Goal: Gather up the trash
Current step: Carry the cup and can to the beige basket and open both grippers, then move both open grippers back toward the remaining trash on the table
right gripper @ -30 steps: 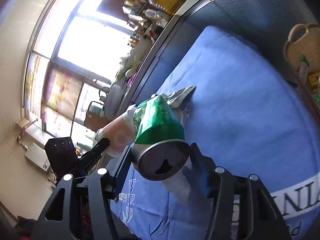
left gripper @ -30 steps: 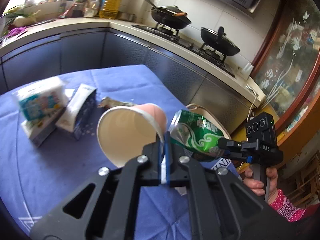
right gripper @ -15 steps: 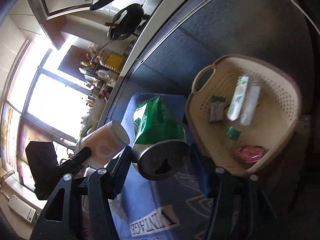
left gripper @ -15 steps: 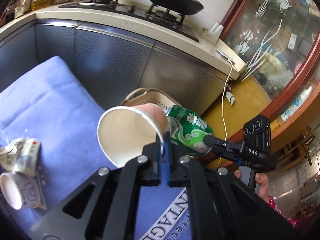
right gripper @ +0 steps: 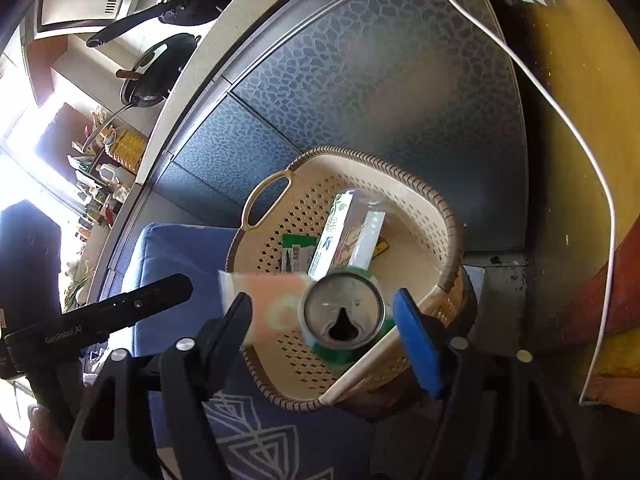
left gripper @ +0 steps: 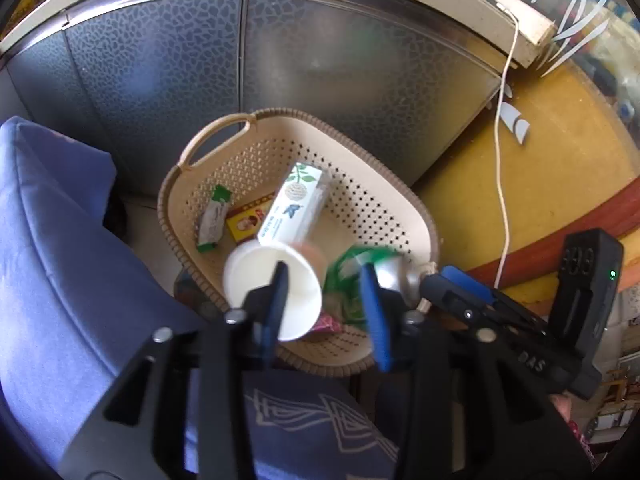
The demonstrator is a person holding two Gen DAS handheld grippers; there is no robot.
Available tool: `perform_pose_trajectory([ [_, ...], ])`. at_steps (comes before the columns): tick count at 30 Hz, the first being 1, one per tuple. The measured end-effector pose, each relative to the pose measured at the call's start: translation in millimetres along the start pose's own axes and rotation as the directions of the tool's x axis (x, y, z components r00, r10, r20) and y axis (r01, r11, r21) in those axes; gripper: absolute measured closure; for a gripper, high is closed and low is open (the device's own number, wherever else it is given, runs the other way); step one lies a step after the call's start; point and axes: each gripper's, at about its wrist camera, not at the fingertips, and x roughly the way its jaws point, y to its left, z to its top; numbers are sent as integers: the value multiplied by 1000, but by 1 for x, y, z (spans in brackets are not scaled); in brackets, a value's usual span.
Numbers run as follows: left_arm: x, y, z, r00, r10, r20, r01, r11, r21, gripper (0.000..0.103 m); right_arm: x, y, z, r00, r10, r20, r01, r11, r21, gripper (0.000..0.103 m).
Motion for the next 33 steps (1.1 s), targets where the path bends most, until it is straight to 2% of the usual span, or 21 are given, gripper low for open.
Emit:
perform_pose_trajectory([
  [4, -7, -1, -3, 1000, -11, 17, 11, 1000, -3, 62, -1, 0, -4, 1000, 13, 10, -13, 1000, -6, 24],
  [11, -47, -5, -25, 995, -26, 100, 24, 1000, 18, 62, -15, 19, -9, 999, 39, 9, -39, 999, -11, 24],
  [16, -84, -5, -60, 985, -30, 167, 25, 999, 34, 62, -30, 41, -15, 997, 75, 10, -75, 997, -33, 24],
  [21, -126, 7, -112, 971, -13, 240, 7, 1000, 29, 62, -39, 75, -25, 993, 121, -9, -122, 988, -93, 24],
  [26, -165, 47, -172, 958, 6, 288, 12, 998, -60, 62, -41, 123, -42, 982, 177, -60, -185, 964, -190, 24],
  [29, -188, 79, -211, 945, 63, 320, -18, 990, -140, 62, -37, 157, -57, 975, 191, -109, -214, 937, -277, 24],
  [33, -213, 125, -256, 928, 155, 340, -65, 963, -262, 62, -27, 203, -82, 958, 220, -185, -274, 893, -357, 24],
])
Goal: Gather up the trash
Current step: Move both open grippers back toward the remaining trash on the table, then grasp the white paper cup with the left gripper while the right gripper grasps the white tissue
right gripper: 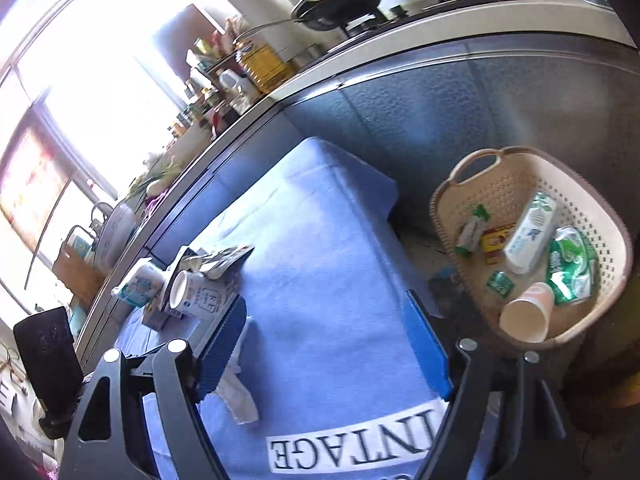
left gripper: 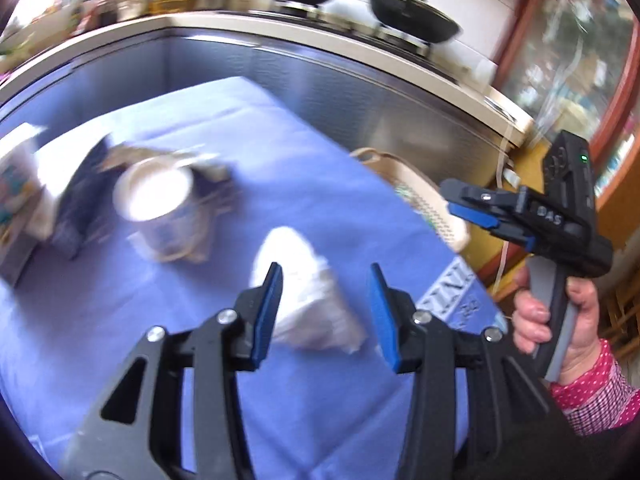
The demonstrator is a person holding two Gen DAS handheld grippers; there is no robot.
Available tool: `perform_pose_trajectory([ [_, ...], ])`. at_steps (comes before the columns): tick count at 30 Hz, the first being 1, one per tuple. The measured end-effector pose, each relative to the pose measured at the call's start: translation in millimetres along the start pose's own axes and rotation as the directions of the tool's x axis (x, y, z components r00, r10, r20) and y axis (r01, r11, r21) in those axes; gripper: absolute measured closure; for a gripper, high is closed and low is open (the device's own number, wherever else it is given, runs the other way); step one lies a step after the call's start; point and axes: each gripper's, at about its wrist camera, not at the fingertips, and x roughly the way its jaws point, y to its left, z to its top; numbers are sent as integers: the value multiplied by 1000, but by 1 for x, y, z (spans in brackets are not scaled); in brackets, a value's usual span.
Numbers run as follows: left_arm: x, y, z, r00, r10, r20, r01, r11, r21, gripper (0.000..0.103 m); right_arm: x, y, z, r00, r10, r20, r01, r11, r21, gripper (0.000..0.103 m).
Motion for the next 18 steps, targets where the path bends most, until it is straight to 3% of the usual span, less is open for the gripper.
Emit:
perform_pose_trajectory([
  [7, -29, 86, -26, 995, 104, 11, -100, 976, -196, 62, 41, 73, -17, 994, 55, -98, -66, 991, -118, 25],
  [13, -39, 115, -35, 992, 126, 17, -118, 961, -251, 61, 64, 110, -46, 988, -45, -147, 1, 958, -287, 25],
  [16, -36, 116, -26, 989, 144, 34, -131, 961, -242, 33, 72, 112, -58, 982, -72, -173, 15, 949, -314, 29],
  [17, -34, 114, -22, 987, 151, 45, -137, 963, -232, 26, 74, 111, -62, 979, -80, -186, 17, 947, -321, 45],
  [18, -31, 111, -17, 987, 153, 51, -139, 966, -219, 26, 76, 109, -66, 976, -88, -201, 17, 945, -328, 69],
])
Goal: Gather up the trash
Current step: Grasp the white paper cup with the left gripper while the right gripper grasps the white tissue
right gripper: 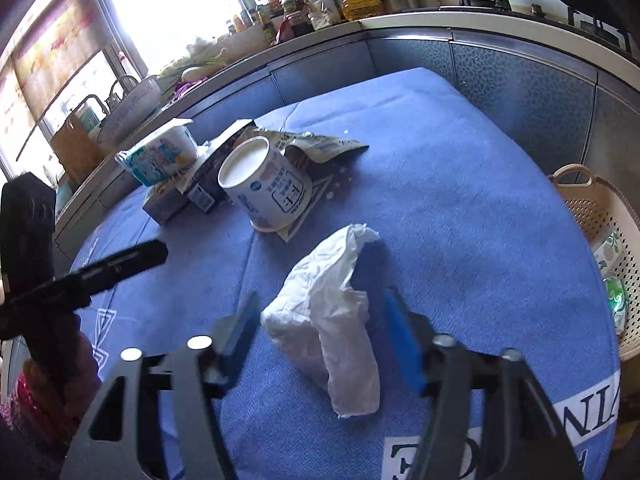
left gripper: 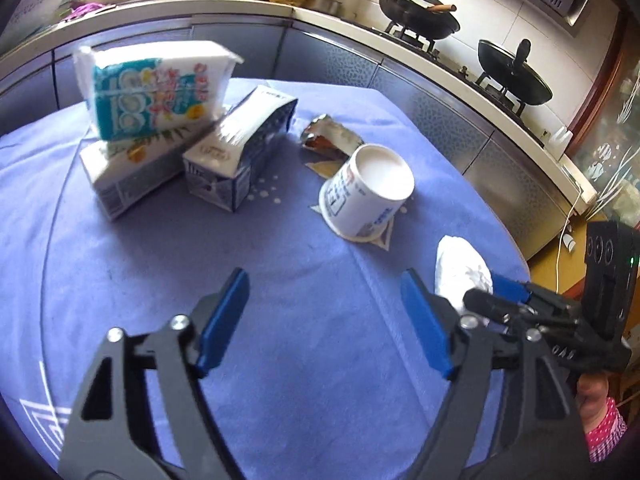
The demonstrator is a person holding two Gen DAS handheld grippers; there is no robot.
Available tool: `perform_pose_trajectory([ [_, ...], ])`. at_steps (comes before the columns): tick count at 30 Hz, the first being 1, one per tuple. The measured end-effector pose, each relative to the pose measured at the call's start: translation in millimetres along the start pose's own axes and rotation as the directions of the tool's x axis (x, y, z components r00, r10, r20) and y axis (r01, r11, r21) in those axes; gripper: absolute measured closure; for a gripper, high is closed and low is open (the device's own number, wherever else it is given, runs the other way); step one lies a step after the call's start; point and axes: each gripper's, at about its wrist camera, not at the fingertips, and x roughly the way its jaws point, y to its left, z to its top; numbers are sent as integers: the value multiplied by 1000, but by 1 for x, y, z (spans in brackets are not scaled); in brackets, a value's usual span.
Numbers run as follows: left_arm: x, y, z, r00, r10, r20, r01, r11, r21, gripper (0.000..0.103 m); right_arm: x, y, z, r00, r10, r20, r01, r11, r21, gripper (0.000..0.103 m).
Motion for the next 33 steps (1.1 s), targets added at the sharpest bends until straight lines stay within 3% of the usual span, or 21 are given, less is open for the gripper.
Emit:
perform_pose_trajectory([
  [3, 19, -21, 15, 1000, 13, -5, -12, 997, 78, 25, 4, -3, -5, 1000, 4, -8, -4, 1000, 8, 80],
  [12, 67, -54, 50, 997, 80, 9, -80, 982, 173, 26, 4, -16, -10, 998, 63, -6, -62, 996, 69, 80],
  [14, 75, -55, 51, 995, 100, -4, -97, 978, 184, 47, 2, -17, -10, 997, 71, -5, -71, 995, 72, 80],
  [16, 78, -53, 53, 995, 98, -2, -96, 979, 181, 48, -1, -14, -10, 997, 75, -1, -75, 996, 56, 80],
  [24, 21, -24, 17, 999, 20, 29, -24, 989, 149, 48, -1, 6, -9, 992, 126, -7, -126, 992, 4, 80],
  [31, -43, 24, -37, 997, 68, 30, -71, 990, 124, 48, 16, 48, -12, 985, 164, -60, -170, 981, -95, 79],
  [33, -58, 35, -49, 994, 101, 40, -104, 990, 96, 48, 20, 56, -13, 982, 177, -61, -182, 978, -102, 73],
])
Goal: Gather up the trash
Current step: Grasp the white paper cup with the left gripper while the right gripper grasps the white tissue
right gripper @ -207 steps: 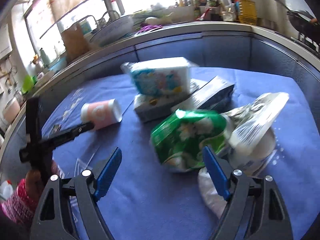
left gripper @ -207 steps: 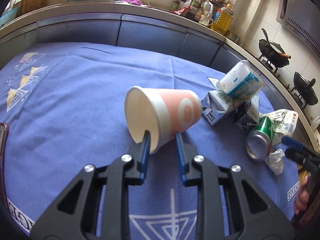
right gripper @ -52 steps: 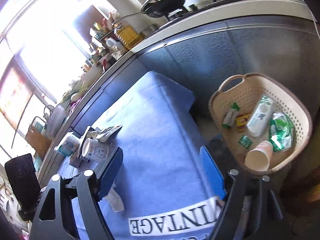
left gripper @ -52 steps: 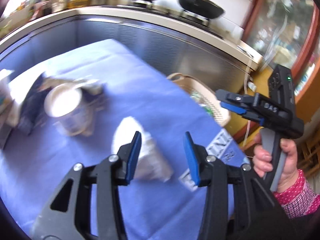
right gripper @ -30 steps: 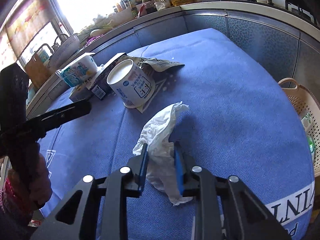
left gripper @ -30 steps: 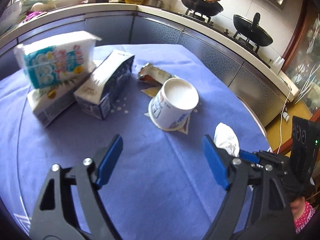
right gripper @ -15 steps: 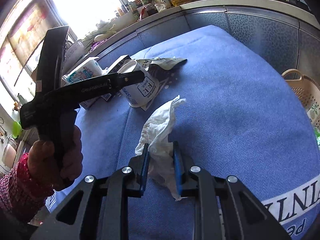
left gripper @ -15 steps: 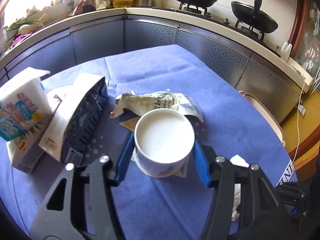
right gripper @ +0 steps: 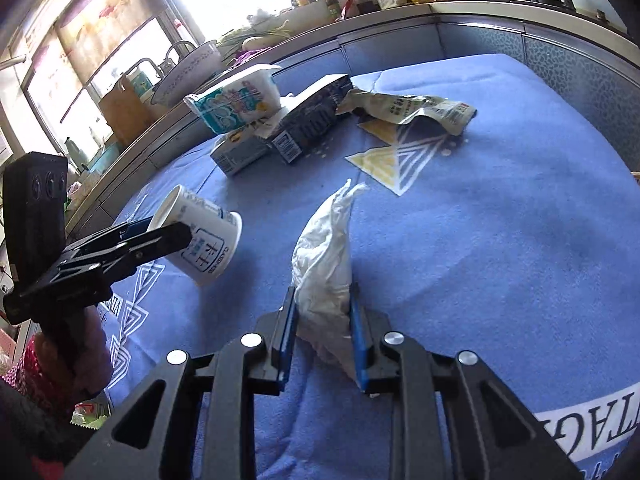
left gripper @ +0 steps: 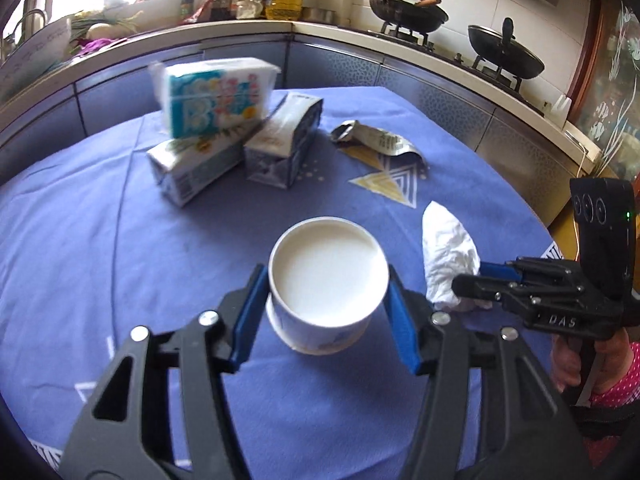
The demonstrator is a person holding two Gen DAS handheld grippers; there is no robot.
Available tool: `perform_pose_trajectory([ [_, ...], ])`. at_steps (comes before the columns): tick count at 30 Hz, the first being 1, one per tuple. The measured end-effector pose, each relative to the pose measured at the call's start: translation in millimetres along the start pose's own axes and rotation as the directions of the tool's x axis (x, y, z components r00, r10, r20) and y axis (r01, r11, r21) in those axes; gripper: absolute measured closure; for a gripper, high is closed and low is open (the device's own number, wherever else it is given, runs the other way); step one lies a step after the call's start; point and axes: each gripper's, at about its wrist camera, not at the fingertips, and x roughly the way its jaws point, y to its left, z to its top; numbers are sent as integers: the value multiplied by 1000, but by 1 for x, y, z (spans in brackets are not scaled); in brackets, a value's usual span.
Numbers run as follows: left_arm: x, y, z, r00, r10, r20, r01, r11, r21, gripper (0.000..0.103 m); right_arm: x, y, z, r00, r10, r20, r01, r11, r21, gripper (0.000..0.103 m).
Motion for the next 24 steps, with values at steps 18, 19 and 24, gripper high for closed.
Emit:
perform_pose_trajectory([
  [18, -14, 21, -22, 998, 61, -13, -62, 993, -98, 36, -7, 6, -13, 992, -119, 38, 120, 992, -36, 30],
  [19, -14, 21, -22, 998, 62, -13, -63, 993, -98, 36, -8, 5, -13, 992, -119, 38, 120, 992, -33, 30],
  [24, -12, 13, -25, 998, 66, -15, -67, 996, -64, 47, -7, 6, -15, 993, -113, 31, 114, 992, -48, 30],
])
